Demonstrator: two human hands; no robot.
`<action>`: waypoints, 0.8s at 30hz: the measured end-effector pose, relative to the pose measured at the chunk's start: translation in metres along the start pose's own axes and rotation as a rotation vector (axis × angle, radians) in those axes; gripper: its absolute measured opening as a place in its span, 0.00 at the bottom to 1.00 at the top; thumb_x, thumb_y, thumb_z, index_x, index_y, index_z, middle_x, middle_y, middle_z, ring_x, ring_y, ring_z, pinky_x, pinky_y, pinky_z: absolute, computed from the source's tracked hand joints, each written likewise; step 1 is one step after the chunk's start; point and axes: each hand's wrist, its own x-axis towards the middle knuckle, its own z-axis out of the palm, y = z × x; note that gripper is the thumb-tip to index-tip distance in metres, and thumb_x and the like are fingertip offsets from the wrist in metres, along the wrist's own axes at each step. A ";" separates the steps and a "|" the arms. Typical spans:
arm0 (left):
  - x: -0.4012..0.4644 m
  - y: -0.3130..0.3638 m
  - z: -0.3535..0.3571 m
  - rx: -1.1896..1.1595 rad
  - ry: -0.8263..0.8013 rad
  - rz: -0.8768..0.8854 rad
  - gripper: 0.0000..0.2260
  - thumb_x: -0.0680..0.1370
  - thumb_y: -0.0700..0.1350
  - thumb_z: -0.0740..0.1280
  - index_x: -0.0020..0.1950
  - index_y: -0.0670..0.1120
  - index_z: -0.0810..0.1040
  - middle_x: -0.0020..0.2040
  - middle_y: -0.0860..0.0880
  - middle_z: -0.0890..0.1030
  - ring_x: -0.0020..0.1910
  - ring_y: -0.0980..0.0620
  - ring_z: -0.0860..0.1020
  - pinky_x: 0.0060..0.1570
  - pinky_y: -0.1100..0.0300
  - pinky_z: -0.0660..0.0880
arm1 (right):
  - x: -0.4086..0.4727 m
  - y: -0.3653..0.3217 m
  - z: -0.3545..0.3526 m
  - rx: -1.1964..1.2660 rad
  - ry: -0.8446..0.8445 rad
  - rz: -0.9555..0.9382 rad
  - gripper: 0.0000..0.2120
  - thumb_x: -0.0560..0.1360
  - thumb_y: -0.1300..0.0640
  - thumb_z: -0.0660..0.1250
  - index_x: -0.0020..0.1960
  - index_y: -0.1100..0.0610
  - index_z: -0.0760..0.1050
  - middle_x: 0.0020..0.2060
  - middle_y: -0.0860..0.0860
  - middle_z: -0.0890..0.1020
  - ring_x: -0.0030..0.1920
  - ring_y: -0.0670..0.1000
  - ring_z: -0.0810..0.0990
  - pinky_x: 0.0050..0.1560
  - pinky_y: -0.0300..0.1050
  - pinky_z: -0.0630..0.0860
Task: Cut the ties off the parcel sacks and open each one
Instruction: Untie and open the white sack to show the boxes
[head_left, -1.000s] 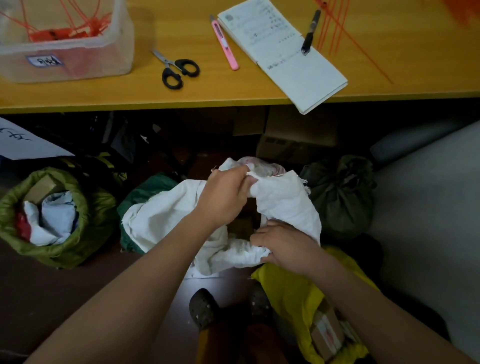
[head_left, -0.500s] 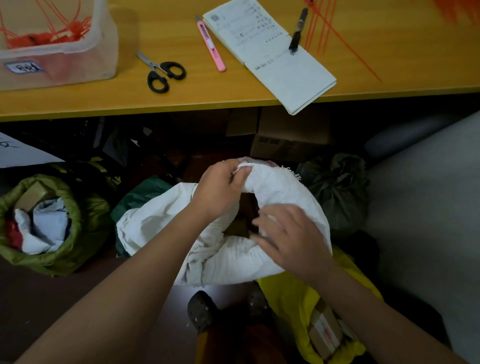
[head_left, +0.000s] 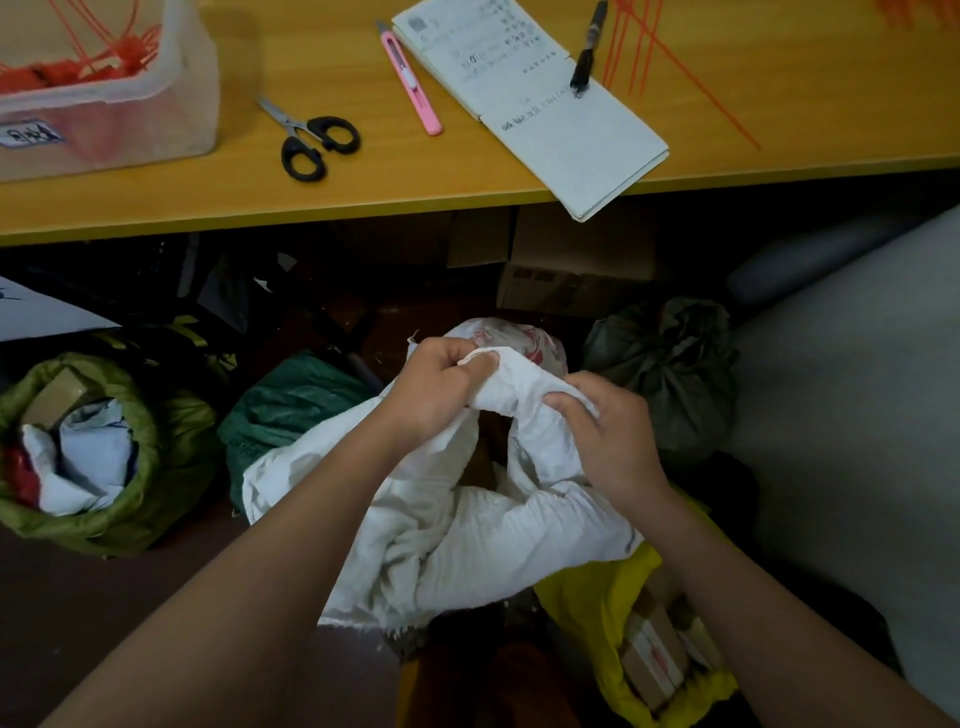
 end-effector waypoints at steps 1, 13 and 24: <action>0.000 -0.001 0.000 -0.004 0.029 0.017 0.11 0.79 0.42 0.66 0.39 0.38 0.73 0.32 0.48 0.70 0.28 0.59 0.69 0.30 0.65 0.67 | 0.001 -0.002 -0.001 0.028 -0.019 0.030 0.13 0.78 0.62 0.66 0.39 0.47 0.76 0.32 0.38 0.79 0.36 0.38 0.77 0.37 0.28 0.69; -0.021 -0.036 -0.016 0.768 0.149 0.551 0.17 0.73 0.54 0.72 0.58 0.48 0.80 0.55 0.52 0.79 0.58 0.51 0.74 0.61 0.55 0.59 | 0.018 0.006 -0.001 0.129 0.048 0.221 0.10 0.81 0.56 0.60 0.42 0.52 0.75 0.34 0.48 0.76 0.33 0.39 0.72 0.36 0.31 0.70; 0.003 -0.024 -0.012 0.327 0.058 0.325 0.07 0.76 0.43 0.69 0.53 0.44 0.83 0.43 0.48 0.84 0.42 0.50 0.81 0.47 0.49 0.77 | 0.018 -0.002 0.024 -0.543 -0.069 -0.400 0.24 0.73 0.47 0.70 0.66 0.56 0.75 0.61 0.53 0.79 0.62 0.54 0.76 0.66 0.55 0.69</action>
